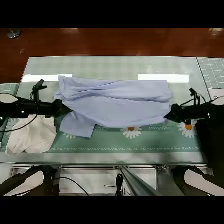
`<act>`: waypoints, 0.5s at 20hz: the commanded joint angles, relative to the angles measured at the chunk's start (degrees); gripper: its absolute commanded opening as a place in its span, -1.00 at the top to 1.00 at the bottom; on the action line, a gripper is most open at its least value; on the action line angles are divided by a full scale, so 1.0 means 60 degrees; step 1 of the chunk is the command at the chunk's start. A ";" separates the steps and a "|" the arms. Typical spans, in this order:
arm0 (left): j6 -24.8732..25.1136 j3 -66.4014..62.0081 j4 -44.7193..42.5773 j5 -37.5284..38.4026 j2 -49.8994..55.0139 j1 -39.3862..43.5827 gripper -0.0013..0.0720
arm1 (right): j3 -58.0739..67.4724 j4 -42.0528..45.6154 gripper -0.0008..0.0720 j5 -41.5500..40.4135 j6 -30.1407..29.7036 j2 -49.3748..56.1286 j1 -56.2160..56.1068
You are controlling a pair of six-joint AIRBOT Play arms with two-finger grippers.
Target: Fold the shirts.
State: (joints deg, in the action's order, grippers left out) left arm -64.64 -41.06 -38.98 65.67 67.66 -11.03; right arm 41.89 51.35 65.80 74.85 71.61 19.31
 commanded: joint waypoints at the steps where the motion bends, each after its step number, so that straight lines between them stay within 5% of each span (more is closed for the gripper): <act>1: -0.0295 -0.1330 -0.0004 -0.0226 0.0860 0.0011 0.90 | 0.1486 -0.0178 0.93 0.0066 0.0222 0.0251 -0.0022; 10: -0.1920 -0.6328 -0.0011 0.0178 0.5016 0.0266 0.90 | 0.4710 -0.1512 0.93 -0.0266 0.0226 0.3126 -0.0226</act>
State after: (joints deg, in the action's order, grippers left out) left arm -72.51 -70.11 -39.00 66.11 90.65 -10.04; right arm 64.38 44.73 64.49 76.09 84.93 18.74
